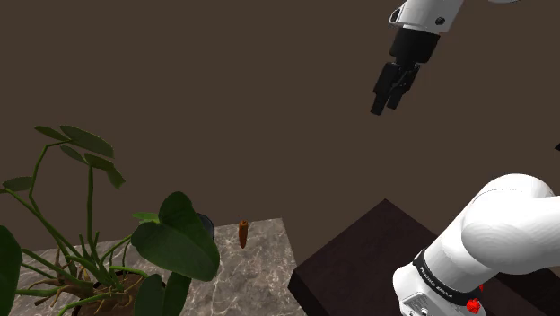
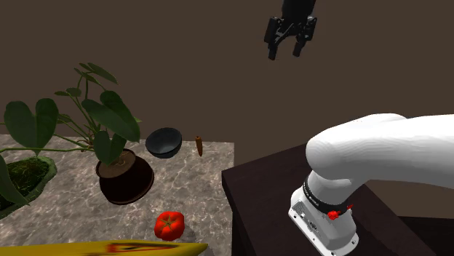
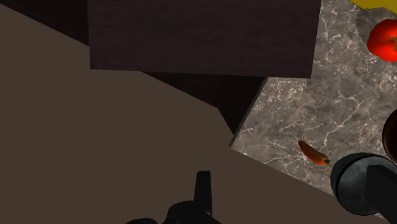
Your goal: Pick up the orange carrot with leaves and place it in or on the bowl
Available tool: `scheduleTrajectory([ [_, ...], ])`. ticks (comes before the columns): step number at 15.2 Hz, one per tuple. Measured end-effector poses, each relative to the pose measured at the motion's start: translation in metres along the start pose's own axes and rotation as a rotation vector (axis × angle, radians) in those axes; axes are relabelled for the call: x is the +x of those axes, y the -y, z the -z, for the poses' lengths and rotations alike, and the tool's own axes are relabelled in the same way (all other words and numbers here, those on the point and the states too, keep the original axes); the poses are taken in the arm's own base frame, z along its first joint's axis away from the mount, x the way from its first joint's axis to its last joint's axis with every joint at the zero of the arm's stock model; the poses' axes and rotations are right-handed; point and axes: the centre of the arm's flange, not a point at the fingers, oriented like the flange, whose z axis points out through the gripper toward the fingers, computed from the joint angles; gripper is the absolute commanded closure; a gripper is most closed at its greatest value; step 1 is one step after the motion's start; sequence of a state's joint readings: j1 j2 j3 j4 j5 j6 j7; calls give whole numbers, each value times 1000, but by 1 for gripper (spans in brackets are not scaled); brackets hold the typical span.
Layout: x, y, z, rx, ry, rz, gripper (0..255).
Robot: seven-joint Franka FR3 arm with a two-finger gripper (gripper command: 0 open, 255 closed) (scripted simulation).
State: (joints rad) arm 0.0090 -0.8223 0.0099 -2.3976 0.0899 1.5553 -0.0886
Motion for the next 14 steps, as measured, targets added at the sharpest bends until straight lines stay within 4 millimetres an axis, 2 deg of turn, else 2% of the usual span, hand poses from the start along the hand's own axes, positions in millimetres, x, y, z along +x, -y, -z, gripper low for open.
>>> scheduleTrajectory([
  [2, 2, 3, -5, 0, -1, 0, 0],
  [4, 9, 14, -24, 1, -5, 0, 0],
  [11, 34, 51, -101, 3, -23, -2, 0],
  [14, 49, 73, -131, 4, -31, -2, 0],
])
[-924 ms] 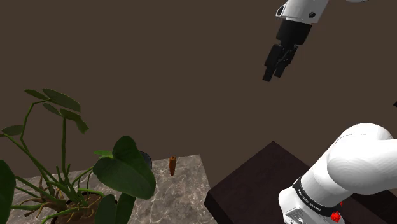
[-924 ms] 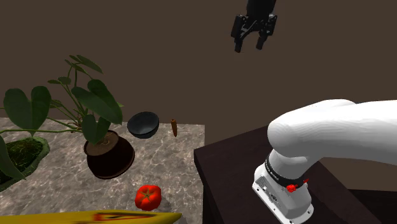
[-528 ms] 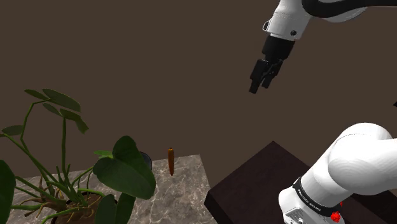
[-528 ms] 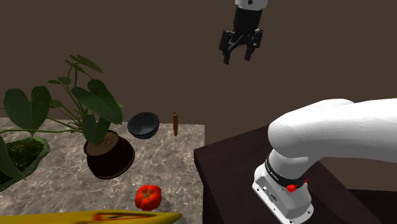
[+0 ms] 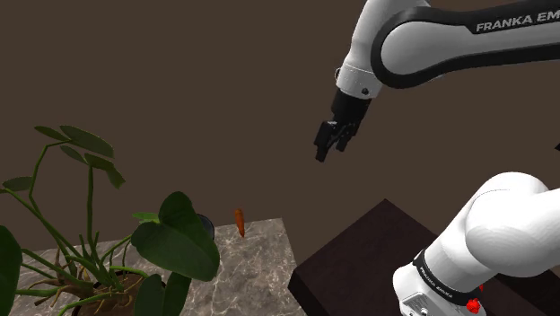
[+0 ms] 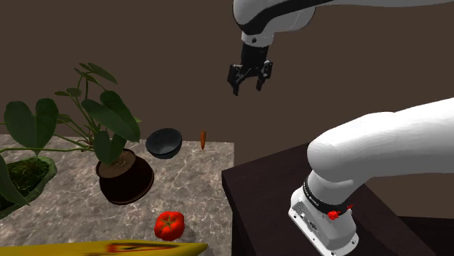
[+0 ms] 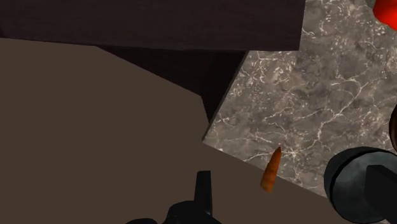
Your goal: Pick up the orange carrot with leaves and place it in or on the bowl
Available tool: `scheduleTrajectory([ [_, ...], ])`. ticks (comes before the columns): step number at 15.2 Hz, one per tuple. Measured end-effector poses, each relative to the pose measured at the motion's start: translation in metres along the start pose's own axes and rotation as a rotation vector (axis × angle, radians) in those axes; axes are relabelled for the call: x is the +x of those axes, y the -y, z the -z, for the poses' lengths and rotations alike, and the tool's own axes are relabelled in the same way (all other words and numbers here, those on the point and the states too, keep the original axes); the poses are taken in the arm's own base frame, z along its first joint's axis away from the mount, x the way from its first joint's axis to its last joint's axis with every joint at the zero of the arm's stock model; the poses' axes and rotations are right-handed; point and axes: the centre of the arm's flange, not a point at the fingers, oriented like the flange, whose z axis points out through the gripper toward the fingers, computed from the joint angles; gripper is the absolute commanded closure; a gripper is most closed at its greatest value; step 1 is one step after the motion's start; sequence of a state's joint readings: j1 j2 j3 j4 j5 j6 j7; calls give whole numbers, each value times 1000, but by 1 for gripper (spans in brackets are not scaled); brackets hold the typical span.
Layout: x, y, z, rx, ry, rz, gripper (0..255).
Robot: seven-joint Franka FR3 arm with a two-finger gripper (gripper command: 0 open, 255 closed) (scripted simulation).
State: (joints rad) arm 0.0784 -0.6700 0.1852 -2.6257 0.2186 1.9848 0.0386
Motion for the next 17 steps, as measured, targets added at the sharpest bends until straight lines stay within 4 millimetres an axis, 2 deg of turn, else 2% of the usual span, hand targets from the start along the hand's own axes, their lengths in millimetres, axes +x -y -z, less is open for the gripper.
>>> scheduleTrajectory([
  [9, 33, 51, -99, 3, -27, -4, 0],
  [17, 73, 101, -183, 6, -52, -6, 0],
])
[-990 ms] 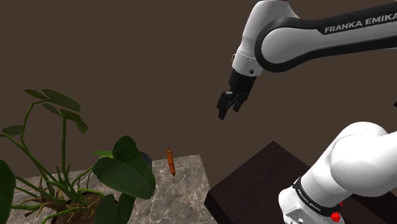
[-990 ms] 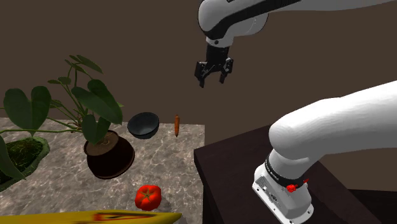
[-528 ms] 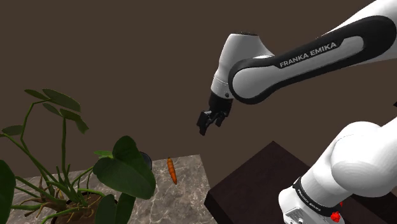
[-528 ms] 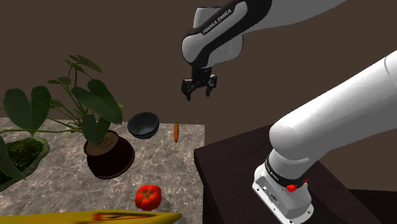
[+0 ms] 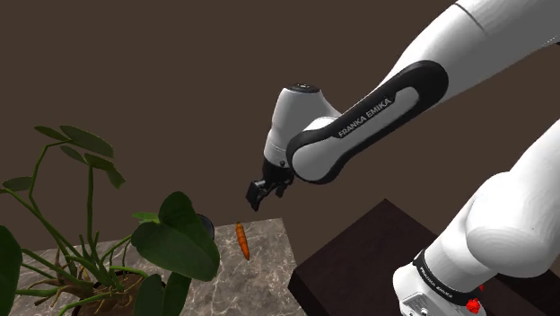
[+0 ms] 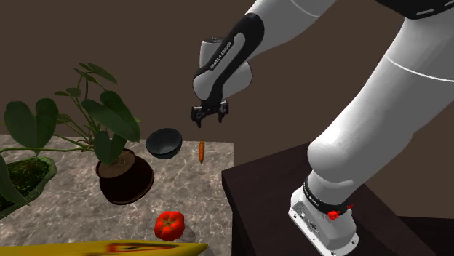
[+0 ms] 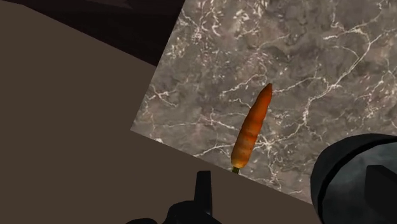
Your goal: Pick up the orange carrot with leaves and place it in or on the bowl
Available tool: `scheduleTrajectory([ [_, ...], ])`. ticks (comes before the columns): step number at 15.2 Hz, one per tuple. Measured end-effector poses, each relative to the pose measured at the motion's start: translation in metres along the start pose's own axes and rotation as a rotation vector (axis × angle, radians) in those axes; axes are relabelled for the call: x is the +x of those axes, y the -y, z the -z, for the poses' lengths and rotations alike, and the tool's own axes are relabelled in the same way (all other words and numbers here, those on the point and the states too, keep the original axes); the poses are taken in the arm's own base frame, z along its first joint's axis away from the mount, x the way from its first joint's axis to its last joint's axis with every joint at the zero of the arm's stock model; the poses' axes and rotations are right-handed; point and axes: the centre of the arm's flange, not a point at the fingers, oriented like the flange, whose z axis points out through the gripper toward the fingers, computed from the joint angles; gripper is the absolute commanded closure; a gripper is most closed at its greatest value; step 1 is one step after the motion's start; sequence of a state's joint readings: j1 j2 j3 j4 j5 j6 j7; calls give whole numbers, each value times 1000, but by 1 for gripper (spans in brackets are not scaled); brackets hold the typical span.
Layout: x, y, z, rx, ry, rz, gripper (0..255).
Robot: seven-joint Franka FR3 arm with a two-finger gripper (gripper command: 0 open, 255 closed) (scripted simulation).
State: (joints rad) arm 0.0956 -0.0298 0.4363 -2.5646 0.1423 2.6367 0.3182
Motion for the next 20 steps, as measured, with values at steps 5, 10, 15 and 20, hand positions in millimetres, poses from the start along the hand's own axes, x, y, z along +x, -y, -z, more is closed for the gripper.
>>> scheduleTrajectory([
  [5, 17, 28, -49, 3, -15, -2, 0],
  [10, 20, 36, -83, 4, -19, -2, 0],
  [15, 22, 36, -106, 4, -19, -2, 0],
  [20, 22, 36, -107, 4, -19, -2, 0],
])
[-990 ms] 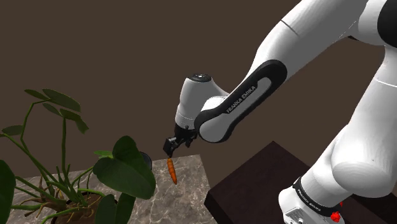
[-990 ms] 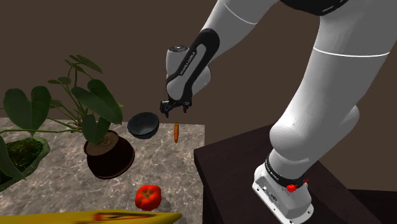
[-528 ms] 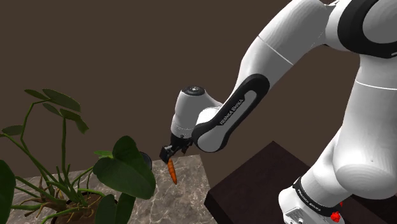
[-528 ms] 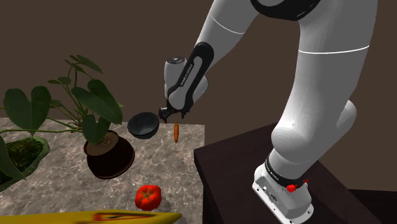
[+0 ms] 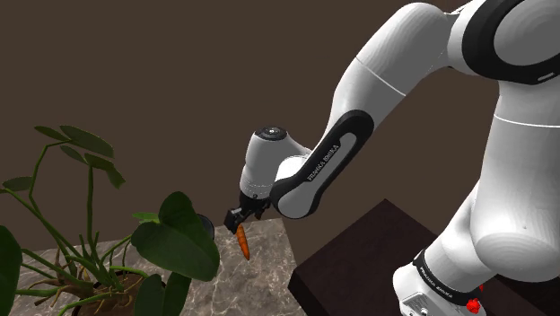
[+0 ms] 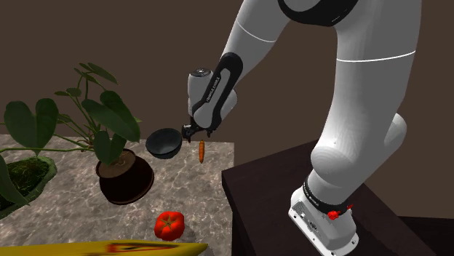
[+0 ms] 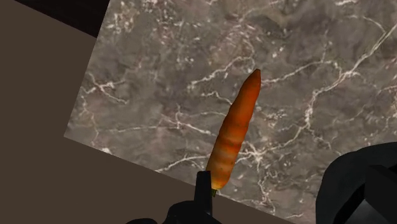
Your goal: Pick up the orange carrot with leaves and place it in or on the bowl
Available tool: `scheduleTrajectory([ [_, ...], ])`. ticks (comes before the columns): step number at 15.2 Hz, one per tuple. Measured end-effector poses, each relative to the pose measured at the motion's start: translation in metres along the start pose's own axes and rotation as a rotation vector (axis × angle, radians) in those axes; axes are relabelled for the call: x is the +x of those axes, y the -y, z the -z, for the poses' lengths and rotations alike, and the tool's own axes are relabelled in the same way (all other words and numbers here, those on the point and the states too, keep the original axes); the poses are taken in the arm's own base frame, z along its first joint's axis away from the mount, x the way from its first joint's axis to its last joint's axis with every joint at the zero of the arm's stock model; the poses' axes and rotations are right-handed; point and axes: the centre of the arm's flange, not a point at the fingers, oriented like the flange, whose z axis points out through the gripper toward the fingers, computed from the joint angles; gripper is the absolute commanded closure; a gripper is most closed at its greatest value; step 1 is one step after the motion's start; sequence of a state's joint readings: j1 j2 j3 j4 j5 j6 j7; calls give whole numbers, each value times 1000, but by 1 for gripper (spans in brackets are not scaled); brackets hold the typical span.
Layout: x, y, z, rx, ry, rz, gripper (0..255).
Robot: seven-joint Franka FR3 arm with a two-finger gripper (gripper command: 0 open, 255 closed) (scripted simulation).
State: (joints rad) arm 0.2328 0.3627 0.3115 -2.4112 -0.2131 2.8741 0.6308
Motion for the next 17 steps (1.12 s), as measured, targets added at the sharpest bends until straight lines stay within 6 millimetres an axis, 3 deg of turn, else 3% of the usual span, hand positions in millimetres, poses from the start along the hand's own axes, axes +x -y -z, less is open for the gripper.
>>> scheduleTrajectory([
  [1, 0, 0, 0, 0, 0, 0, 255],
  [10, 0, 0, 0, 0, 0, 0, 255],
  [11, 0, 0, 0, 0, 0, 0, 0],
  [12, 0, 0, 0, 0, 0, 0, 0],
  [15, 5, -1, -25, -18, -1, -110, 0],
  [17, 8, -3, -52, -36, -2, -215, 0],
])
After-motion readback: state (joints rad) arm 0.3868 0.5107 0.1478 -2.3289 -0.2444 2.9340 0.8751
